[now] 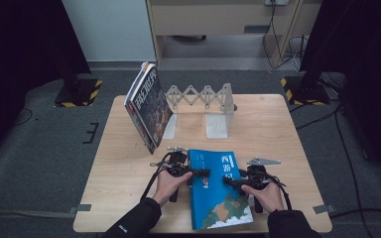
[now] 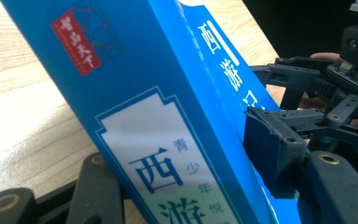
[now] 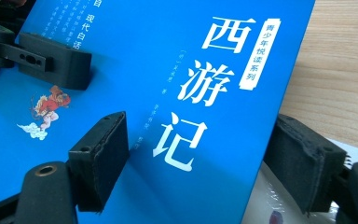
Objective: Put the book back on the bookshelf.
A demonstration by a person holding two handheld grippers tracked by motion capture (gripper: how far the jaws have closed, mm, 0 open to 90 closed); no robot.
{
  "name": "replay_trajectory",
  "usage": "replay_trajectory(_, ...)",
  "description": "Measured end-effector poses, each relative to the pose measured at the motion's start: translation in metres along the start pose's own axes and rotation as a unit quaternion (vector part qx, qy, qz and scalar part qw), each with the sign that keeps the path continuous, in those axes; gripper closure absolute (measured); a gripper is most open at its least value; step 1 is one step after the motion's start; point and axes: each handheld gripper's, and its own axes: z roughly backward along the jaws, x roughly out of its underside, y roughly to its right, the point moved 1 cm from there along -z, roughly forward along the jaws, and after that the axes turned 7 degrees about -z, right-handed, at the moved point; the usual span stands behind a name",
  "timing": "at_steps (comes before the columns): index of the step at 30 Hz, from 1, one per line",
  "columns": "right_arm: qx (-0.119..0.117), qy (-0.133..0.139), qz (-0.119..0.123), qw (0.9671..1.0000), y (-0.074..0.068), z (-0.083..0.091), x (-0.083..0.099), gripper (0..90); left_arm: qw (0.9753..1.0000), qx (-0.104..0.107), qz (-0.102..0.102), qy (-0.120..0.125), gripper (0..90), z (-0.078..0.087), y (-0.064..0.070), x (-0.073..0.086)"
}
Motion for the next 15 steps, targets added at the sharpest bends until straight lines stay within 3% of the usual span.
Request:
replay_trajectory(4, 0.0, -0.001, -0.001, 1.0, 0.0003, 0.0003, -0.0001, 23.2, 1.0, 0.0, -0.001, 0.0, 43.8, 0.0003, 0.0007, -0.0008)
replay_trajectory(10, 0.0, 0.0, -0.003, 1.0, 0.0009, 0.0003, -0.0004, 23.0, 0.9991, 0.019, 0.037, 0.011, 39.6, -0.0007, 0.0005, -0.0023)
replay_trajectory(15, 0.001, -0.001, -0.003, 1.0, 0.0012, 0.0003, -0.0002, 23.0, 0.9998, -0.013, 0.013, 0.01, 37.7, -0.0041, 0.0032, -0.0007)
